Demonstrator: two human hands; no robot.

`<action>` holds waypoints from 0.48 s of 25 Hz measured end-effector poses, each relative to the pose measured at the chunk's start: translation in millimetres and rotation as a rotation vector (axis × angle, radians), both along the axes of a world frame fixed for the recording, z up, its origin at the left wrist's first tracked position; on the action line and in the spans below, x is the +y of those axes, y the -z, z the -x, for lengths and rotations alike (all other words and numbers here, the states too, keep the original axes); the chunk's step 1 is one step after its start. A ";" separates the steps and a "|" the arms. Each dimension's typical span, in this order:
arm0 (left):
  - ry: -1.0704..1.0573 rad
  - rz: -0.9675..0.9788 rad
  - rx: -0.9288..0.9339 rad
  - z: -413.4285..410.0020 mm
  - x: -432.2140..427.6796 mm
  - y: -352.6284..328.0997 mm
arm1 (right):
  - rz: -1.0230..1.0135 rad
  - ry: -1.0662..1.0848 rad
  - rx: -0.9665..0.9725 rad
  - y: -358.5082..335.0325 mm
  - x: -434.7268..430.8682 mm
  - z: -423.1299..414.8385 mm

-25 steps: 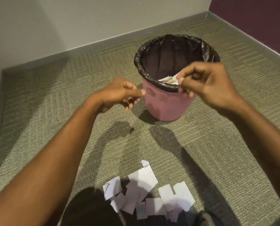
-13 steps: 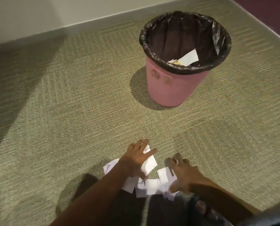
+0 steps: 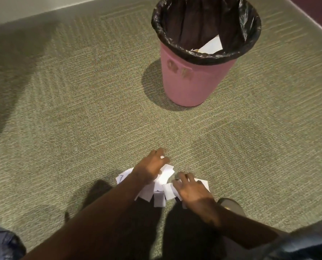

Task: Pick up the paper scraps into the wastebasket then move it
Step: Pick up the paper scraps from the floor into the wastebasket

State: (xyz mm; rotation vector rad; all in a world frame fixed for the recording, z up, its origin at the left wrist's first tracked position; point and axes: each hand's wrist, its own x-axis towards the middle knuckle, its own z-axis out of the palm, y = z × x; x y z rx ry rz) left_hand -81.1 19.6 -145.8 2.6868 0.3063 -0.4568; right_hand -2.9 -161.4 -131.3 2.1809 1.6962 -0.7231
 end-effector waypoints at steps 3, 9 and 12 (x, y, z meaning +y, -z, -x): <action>-0.159 0.170 0.076 1.2 11.8 5.3 | -0.039 -0.046 0.058 4.4 5.9 -6.9; -0.288 0.461 0.045 -27.2 45.6 -33.3 | -0.244 0.052 0.245 -5.1 17.2 -37.9; -0.344 0.601 0.119 -49.0 71.8 -78.9 | -0.448 0.248 0.391 -41.3 29.2 -56.3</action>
